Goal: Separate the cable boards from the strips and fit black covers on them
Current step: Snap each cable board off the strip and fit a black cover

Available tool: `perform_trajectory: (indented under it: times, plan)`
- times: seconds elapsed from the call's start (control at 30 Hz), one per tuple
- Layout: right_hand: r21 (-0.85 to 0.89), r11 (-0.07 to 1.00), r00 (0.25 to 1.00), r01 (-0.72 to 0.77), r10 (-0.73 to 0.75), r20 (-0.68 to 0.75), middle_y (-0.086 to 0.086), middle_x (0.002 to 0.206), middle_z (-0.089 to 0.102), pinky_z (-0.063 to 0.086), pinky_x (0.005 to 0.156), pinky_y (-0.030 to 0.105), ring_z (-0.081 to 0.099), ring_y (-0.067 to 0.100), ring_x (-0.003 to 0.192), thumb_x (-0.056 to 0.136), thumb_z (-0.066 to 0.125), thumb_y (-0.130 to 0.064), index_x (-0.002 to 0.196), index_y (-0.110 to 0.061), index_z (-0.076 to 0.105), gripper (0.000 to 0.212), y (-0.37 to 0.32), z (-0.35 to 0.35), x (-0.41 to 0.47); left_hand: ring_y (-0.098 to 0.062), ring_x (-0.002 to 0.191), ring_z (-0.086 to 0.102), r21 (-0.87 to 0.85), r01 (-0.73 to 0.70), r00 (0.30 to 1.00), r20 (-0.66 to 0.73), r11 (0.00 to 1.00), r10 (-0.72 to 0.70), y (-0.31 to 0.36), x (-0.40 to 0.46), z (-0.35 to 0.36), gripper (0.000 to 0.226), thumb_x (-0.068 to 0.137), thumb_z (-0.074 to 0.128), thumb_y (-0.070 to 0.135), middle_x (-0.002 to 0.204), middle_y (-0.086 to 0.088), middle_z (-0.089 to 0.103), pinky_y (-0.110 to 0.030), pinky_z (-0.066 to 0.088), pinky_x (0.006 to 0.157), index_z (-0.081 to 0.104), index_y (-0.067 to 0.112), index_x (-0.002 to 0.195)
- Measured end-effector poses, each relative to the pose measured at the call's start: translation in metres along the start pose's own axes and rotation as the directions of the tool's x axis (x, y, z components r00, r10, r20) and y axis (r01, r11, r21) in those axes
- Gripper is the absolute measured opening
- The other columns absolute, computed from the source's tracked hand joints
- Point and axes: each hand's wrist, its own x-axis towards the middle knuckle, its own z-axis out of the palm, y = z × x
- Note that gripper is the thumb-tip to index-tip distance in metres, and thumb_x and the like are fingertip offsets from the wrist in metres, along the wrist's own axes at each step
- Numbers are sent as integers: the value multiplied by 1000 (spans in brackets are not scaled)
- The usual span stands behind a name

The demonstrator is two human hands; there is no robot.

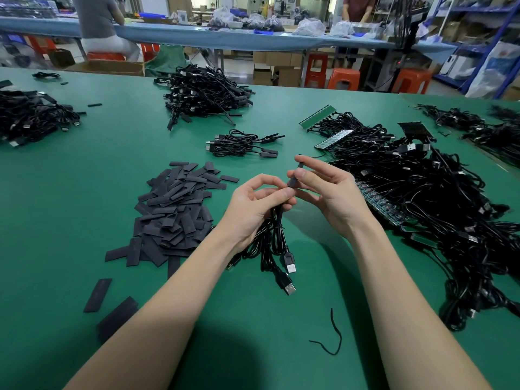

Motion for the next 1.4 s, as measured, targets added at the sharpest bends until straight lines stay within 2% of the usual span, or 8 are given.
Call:
perform_trajectory:
  times: [0.33,0.67,0.77,0.87,1.0,1.17,1.3,1.4]
  plan:
    - [-20,1000,999,-7,6,-31,13,92,76,58,74,27,71,17,80,84,76,-11,105,-22,78,24,1,2,0,-21,71,68,3,12,1000,-5,1000,-12,0,0,1,22,69,81,11,87,-23,72,-23,57,71,67,9,87]
    - [-34,999,999,-22,21,-28,10,88,75,58,74,26,70,15,78,71,81,-21,95,-22,81,24,-1,1,0,-22,72,68,33,12,1000,-10,999,-12,0,0,2,19,72,81,12,89,-24,72,-24,56,71,68,12,85]
    - [-41,999,997,-28,25,-77,10,90,75,58,72,26,71,17,77,82,78,-12,104,-19,77,23,-1,-1,3,-19,75,67,119,-23,1000,-17,993,25,-3,0,3,14,83,77,5,90,-18,72,-25,55,76,69,13,90]
    - [24,999,981,-23,27,-191,14,96,68,58,70,26,70,18,75,89,73,-6,113,-17,73,27,-2,-5,6,-12,85,65,335,-66,998,-2,940,70,-4,-1,2,25,83,79,7,101,-2,69,-25,53,89,69,20,103]
    - [103,994,961,-24,51,-271,12,96,68,58,69,23,69,19,77,90,73,-7,114,-14,71,25,-3,-8,9,4,77,64,544,-25,998,-28,839,47,-5,-2,4,40,81,83,15,110,3,59,-12,51,75,59,30,110]
    - [176,984,946,-1,58,-320,9,95,69,58,69,22,69,18,76,90,73,-7,121,-5,67,31,2,-7,12,-5,68,63,653,42,991,-121,756,49,-8,3,9,34,84,77,20,98,5,67,-17,48,62,52,30,105]
    - [212,977,918,29,58,-392,8,98,72,59,68,24,73,18,75,91,74,-19,119,-8,67,30,6,-6,15,-7,76,68,653,27,985,-146,757,92,-1,10,12,27,86,72,19,95,7,70,-18,49,66,53,27,103]
    - [133,990,888,-44,100,-448,7,104,75,59,64,25,73,19,74,94,71,-34,119,-15,64,32,11,-10,18,-10,81,69,638,-17,970,-175,769,166,14,28,11,21,88,71,16,97,1,71,-21,49,72,56,21,101]
